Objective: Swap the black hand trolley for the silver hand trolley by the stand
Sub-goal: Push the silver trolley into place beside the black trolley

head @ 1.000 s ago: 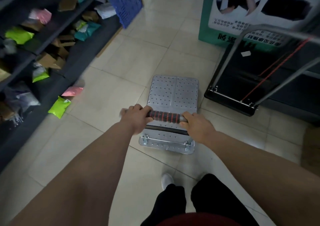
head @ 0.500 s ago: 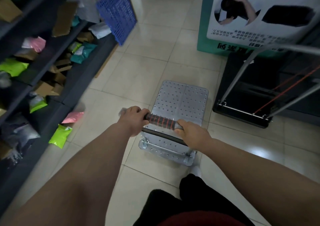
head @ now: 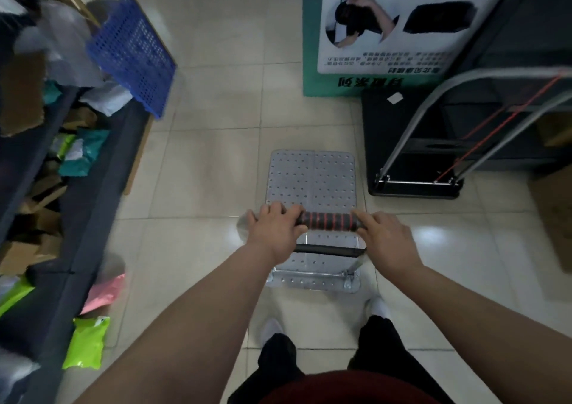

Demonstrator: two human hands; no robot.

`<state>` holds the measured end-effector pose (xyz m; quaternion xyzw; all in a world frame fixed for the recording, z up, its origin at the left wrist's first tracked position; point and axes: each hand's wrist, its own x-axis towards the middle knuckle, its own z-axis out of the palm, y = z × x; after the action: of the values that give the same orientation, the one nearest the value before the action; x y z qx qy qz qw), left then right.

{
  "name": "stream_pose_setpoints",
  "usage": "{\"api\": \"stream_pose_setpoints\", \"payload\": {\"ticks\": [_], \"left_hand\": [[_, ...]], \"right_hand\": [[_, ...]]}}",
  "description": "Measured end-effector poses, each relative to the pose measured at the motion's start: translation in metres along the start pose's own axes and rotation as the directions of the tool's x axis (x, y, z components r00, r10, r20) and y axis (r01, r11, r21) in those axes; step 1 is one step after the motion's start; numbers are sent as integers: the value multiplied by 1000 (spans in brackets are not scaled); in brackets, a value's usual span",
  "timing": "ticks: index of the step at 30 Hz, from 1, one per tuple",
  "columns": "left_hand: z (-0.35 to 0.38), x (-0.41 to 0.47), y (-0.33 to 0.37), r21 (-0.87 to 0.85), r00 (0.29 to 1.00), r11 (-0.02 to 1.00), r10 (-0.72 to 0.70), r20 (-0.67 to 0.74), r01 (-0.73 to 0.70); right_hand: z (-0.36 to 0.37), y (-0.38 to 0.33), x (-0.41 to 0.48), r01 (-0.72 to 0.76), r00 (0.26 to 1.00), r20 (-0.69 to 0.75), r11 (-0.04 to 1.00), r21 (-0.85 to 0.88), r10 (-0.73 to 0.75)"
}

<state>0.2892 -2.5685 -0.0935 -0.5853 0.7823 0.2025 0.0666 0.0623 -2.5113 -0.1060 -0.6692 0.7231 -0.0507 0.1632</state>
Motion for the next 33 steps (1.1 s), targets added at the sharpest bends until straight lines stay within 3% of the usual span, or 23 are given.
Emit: {"api": "stream_pose_setpoints", "payload": {"ticks": [10,19,23,33], "left_hand": [[-27,61,-35,43,997,997,62,50,-64],[-72,121,-44,124,983,992,-2,181,-20],[-83,147,-45,143,984,990,-23,174,-2],[-106,225,-38,117,989,993,0,145,-17]], "right_hand": [[-1,-36,51,-185,983,27,979,85,183],[-18,-37,112,-124,990,82,989,81,117],[-30,-34,143,-131,981,158,986,105,114],[-46,-19,220,-192,976,124,973,129,177]]}}
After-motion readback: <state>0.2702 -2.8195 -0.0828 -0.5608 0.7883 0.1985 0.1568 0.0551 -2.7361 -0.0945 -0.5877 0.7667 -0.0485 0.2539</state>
